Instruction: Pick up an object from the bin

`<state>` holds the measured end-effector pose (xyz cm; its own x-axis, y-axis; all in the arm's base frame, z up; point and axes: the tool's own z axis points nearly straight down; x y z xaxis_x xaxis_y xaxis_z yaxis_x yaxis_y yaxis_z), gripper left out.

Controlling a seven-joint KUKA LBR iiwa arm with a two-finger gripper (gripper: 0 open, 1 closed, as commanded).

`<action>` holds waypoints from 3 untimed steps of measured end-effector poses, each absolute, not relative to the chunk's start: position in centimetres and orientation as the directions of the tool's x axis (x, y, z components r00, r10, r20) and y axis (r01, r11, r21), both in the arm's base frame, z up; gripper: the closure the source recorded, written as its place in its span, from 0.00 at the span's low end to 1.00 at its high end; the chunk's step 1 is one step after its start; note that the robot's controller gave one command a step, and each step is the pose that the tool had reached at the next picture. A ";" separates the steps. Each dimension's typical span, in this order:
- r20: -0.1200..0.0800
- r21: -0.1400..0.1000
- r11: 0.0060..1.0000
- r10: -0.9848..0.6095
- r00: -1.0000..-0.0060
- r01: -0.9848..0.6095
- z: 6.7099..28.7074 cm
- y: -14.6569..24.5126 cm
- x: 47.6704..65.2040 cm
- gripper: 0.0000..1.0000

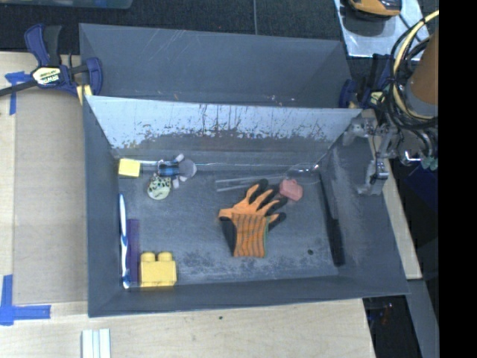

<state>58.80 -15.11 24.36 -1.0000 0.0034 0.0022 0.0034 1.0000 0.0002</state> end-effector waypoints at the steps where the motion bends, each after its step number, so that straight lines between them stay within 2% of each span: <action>1: -0.005 -0.001 1.000 0.001 -1.000 0.001 24.7 -15.0 59.0 0.00; 2: -0.010 -0.002 1.000 0.004 -1.000 0.004 15.3 -10.8 60.3 0.00; 3: -0.018 -0.011 0.962 -0.273 -0.962 -0.273 15.1 -6.1 61.2 0.00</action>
Offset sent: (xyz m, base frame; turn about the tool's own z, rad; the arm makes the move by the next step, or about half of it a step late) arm 0.0249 0.0799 -0.1736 0.0024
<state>61.16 -6.10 15.09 -0.9618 -0.2731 -0.0184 -0.2730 0.9620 -0.0111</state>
